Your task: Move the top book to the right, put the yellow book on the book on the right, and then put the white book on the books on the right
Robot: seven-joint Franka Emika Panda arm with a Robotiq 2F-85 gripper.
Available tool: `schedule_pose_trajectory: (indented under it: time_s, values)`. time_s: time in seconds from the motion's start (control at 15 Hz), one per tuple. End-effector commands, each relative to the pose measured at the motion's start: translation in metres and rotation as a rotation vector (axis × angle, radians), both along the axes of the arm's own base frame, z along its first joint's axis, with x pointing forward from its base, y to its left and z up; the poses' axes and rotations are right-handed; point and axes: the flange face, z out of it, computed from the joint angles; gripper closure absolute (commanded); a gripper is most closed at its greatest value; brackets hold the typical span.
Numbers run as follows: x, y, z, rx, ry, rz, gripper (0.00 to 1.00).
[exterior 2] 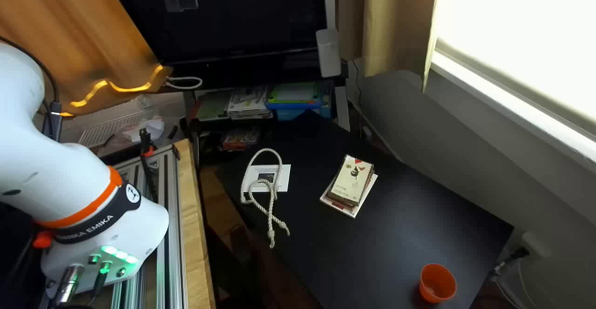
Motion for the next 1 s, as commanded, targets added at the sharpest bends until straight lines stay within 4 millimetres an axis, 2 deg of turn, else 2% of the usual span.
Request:
schedule_pose_trajectory:
  time_s: [0.0,0.47,0.73,0.93]
  values:
    - [0.0,0.0,0.0,0.0,0.0,0.0,0.0]
    - [0.0,0.0,0.001,0.0,0.0,0.0,0.0]
    - [0.034,-0.032,-0.012,-0.001,-0.087,-0.149,0.0]
    - [0.069,-0.041,-0.038,0.054,-0.171,-0.198,0.0]
